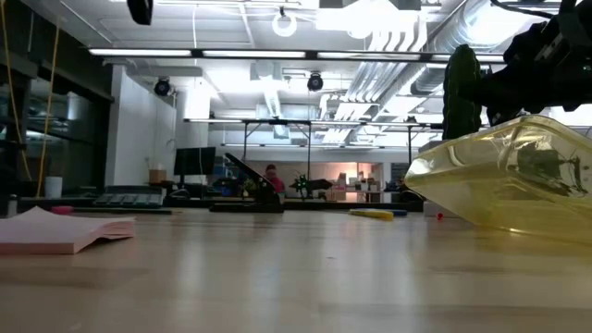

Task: Pack school essentials
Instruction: Put the red scissors into the yellow box

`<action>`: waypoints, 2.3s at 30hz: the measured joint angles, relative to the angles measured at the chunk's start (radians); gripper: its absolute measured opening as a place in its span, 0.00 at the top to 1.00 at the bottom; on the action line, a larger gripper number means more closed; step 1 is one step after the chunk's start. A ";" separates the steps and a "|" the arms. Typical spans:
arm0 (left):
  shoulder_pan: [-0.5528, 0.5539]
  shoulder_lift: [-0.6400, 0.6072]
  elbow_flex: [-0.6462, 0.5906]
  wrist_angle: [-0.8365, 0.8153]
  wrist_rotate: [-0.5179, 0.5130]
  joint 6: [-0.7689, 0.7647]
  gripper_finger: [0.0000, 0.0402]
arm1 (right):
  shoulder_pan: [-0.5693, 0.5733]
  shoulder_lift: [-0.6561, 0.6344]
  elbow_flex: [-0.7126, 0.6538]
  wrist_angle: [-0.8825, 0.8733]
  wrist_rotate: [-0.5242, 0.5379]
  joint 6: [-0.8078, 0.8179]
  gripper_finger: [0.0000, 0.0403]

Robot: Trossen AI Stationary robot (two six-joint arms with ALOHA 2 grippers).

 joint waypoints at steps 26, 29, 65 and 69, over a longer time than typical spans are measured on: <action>0.000 0.037 0.000 0.120 -0.002 0.062 1.00 | -0.001 0.420 0.326 0.492 -0.014 0.012 1.00; 0.000 0.037 0.000 0.078 -0.002 0.084 1.00 | -0.001 0.510 0.385 0.444 -0.099 -0.001 1.00; -0.396 0.525 0.181 -1.068 0.312 -0.258 0.56 | -0.001 0.604 0.453 0.415 -0.094 0.018 1.00; -0.437 0.605 0.138 -1.040 0.308 -0.313 0.56 | -0.001 0.604 0.453 0.404 -0.093 0.018 1.00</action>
